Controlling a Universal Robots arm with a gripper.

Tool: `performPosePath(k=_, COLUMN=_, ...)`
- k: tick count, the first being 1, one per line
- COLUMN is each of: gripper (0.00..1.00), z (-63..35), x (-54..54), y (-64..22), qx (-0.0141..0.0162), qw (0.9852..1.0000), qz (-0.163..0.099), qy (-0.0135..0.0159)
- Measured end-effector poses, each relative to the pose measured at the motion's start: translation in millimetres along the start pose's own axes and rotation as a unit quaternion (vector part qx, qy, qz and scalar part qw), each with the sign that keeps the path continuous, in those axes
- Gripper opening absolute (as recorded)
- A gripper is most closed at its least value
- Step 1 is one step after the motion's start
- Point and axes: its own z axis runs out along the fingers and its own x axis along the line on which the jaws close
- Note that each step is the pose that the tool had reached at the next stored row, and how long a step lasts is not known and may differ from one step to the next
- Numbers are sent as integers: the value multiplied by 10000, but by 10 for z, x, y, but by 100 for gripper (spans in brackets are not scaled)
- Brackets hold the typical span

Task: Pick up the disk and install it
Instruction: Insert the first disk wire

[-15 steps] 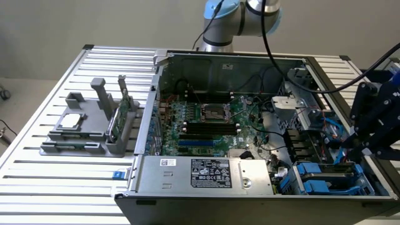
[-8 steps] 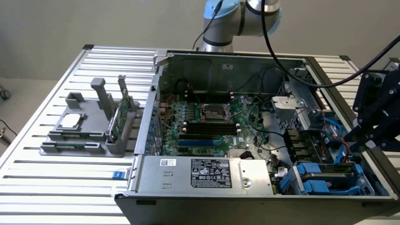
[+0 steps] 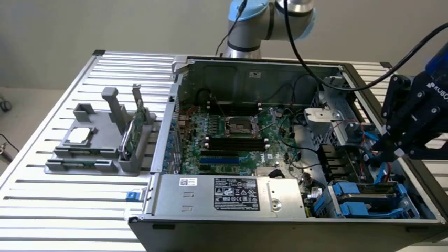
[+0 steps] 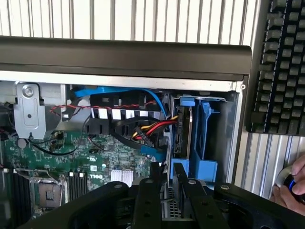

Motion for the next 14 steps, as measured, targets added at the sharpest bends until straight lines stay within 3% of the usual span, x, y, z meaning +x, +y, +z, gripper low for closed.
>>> performPosePath(k=14, gripper=26, z=182, x=8, y=14, qx=-6, qw=10000, qz=0, qy=-2)
